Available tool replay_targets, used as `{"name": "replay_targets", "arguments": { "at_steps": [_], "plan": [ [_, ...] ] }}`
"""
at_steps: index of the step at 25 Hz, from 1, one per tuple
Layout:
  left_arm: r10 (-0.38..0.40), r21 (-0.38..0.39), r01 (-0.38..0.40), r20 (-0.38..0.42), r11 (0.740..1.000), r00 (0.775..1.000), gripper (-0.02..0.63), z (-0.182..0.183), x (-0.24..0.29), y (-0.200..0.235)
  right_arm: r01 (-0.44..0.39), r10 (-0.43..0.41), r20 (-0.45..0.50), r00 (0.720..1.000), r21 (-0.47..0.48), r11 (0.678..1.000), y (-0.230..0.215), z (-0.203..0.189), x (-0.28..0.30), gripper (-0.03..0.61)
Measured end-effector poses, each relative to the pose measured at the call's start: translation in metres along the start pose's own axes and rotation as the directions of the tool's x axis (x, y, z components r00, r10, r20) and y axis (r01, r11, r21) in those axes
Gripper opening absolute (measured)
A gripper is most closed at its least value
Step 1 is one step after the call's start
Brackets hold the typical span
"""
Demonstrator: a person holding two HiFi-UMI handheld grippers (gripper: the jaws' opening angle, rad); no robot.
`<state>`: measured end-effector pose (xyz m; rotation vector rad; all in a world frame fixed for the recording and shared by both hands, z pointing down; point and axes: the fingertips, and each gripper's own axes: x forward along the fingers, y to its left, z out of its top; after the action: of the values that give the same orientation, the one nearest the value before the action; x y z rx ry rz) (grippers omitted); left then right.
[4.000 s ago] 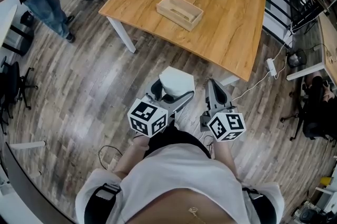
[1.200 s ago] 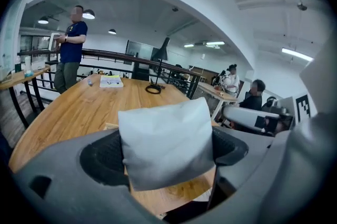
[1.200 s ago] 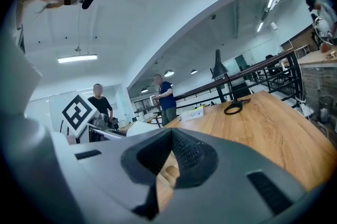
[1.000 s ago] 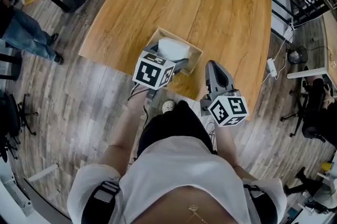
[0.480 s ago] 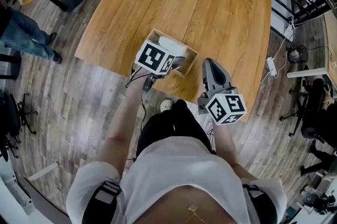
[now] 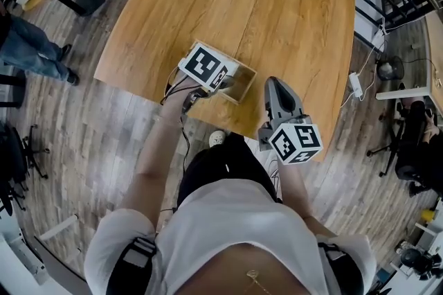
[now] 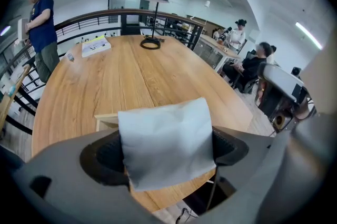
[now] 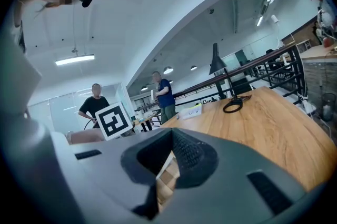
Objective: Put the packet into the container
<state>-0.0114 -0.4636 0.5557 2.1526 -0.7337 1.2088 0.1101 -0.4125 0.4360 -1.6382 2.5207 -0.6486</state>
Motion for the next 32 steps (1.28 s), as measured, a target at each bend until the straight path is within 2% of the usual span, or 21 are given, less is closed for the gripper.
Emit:
{"name": "replay_targets", "arguments": {
  "at_steps": [3,10,19,26,32],
  "plan": [
    [0.0,0.02,0.001,-0.057,1.0,0.998,0.469,-0.006,0.01,0.002,0.007,-0.007,-0.001,1.0,0.004,1.0,-0.003,-0.002,0.001,0.011],
    [-0.006,0.01,0.007,-0.104,1.0,0.995,0.471,-0.007,0.023,0.008,0.02,-0.02,-0.002,1.0,0.01,1.0,-0.007,-0.001,0.001,0.011],
    [-0.031,-0.001,0.031,-0.095,1.0,0.995,0.471,-0.005,0.028,0.01,0.024,-0.024,-0.001,1.0,0.012,1.0,-0.013,0.001,0.005,0.011],
    [-0.015,-0.007,0.014,-0.11,1.0,0.994,0.471,-0.011,0.036,0.015,0.028,-0.028,0.0,1.0,0.012,1.0,-0.016,0.0,0.004,0.011],
    [-0.041,-0.026,0.039,-0.091,0.999,0.995,0.476,-0.013,0.039,0.011,0.036,-0.036,0.003,0.999,0.013,0.999,-0.019,-0.001,0.0,0.011]
  ]
}}
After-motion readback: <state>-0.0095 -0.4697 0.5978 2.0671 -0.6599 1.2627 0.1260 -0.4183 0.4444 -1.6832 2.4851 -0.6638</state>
